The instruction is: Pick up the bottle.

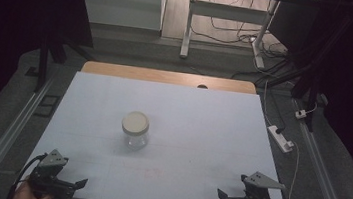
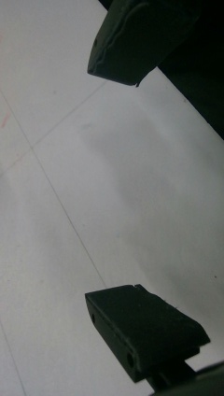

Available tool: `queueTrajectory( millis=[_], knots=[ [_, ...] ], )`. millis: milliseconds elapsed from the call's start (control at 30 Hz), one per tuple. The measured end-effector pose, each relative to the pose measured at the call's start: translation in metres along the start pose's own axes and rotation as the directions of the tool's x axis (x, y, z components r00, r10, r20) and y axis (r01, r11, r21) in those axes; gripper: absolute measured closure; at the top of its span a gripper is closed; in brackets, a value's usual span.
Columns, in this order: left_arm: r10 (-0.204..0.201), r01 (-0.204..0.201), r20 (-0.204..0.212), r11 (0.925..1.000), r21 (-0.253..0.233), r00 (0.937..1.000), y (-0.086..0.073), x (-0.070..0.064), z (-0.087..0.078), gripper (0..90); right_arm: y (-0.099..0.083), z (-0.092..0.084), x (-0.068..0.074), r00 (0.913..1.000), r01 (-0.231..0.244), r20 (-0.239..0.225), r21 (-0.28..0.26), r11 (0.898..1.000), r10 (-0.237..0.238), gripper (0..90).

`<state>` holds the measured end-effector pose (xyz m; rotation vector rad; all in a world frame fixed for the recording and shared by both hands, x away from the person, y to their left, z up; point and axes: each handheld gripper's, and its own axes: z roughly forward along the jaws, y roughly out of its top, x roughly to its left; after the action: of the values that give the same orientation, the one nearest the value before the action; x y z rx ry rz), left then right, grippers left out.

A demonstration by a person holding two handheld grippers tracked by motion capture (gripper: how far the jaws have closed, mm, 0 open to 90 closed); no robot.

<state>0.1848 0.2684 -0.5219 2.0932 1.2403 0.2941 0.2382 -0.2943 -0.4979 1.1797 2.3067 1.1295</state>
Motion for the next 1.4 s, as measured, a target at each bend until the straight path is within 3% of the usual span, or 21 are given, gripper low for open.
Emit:
queueTrajectory(
  millis=[300, 500, 800, 1067, 1400],
  knots=[
    [-0.025, 0.028, 0.058, 0.9984, -0.049, 0.9980, 0.001, 0.004, -0.004, 0.0, 0.000, 0.000, 0.000, 1.0000, -0.001, -0.001, 0.003, 1.000, 0.001, 0.0],
    [-0.002, 0.006, 0.068, 0.9989, -0.047, 0.9977, 0.002, 0.002, -0.003, 0.0, 0.000, 0.001, 0.000, 1.0000, -0.001, 0.000, 0.006, 1.000, 0.001, 0.0],
    [0.032, -0.028, 0.043, 0.9968, -0.075, 0.9986, 0.010, -0.002, -0.004, 0.0, 0.000, 0.001, 0.000, 1.0000, -0.003, 0.001, 0.013, 1.000, 0.003, 0.0],
    [0.063, -0.060, 0.046, 0.9954, -0.075, 0.9969, 0.015, -0.001, 0.000, 0.0, 0.000, 0.001, 0.000, 1.0000, -0.003, 0.000, 0.014, 1.000, 0.003, 0.0],
    [0.080, -0.072, 0.113, 0.9946, -0.074, 0.9903, 0.023, 0.004, 0.009, 0.0, 0.000, 0.001, 0.000, 1.0000, -0.003, 0.002, 0.012, 1.000, 0.003, 0.0]
  ],
)
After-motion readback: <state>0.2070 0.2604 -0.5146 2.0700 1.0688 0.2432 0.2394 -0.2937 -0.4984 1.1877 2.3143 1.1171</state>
